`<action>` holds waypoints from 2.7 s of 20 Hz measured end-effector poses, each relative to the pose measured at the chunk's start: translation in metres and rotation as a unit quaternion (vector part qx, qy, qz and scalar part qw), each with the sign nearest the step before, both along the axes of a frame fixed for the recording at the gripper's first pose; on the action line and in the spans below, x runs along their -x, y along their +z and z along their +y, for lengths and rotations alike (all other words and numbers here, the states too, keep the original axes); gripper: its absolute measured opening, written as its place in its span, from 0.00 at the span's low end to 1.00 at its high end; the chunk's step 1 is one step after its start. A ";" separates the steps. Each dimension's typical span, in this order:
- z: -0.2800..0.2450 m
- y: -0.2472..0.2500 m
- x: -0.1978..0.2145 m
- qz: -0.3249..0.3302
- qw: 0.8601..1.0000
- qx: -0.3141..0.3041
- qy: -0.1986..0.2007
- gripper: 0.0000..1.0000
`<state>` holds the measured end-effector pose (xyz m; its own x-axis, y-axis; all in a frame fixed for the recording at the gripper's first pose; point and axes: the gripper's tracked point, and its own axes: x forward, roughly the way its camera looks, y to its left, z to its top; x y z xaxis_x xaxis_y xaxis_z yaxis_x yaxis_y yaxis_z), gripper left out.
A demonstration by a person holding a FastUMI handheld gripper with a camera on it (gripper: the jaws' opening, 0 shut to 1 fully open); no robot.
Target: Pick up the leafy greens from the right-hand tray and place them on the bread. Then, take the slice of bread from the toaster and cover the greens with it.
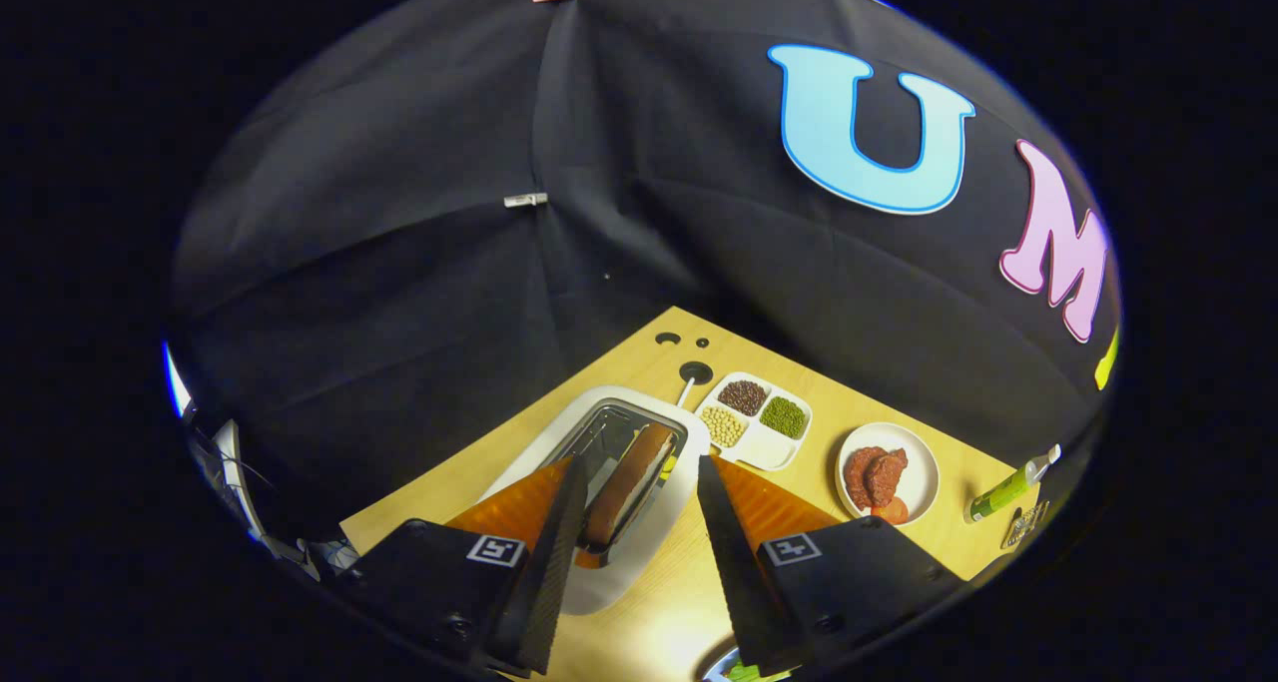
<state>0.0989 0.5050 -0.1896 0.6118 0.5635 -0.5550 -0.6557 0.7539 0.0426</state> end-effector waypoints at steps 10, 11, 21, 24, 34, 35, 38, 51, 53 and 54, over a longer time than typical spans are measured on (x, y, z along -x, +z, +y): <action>0.028 -0.039 -0.007 0.072 0.997 0.006 -0.036 0.20; 0.021 -0.035 -0.008 0.072 0.997 0.003 -0.036 0.16; -0.010 0.044 -0.006 0.029 0.997 -0.065 -0.035 0.15; -0.045 0.064 -0.012 0.008 0.996 -0.076 -0.051 0.16; -0.207 0.057 0.001 0.007 0.985 -0.096 -0.145 0.16; -0.224 0.049 0.006 0.006 0.984 -0.091 -0.153 0.15; -0.268 0.022 0.020 0.015 0.979 -0.090 -0.182 0.15; -0.276 -0.100 0.069 0.119 0.951 -0.164 -0.235 0.15; -0.271 -0.109 0.068 0.133 0.941 -0.196 -0.244 0.16; -0.274 -0.117 0.067 0.131 0.940 -0.195 -0.249 0.15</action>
